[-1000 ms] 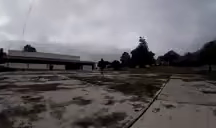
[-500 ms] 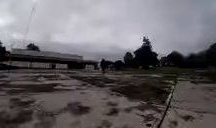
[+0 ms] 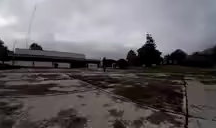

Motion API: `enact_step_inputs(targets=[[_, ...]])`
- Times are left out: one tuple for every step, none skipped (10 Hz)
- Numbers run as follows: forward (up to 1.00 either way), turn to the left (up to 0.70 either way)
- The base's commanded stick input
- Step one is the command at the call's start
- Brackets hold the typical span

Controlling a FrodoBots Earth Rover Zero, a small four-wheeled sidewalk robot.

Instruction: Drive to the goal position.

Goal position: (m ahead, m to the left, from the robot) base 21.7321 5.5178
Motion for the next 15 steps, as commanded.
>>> enact_step_inputs(targets=[[0.7, 0.0], [0.7, 0.0], [0.7, 0.0], [0.7, 0.0], [0.7, 0.0], [0.7, 0.0], [0.7, 0.0], [0.7, 0.0], [0.7, 0.0], [0.7, 0.0], [0.7, 0.0], [0.7, 0.0], [0.7, 0.0], [0.7, 0.0], [0.7, 0.0]])
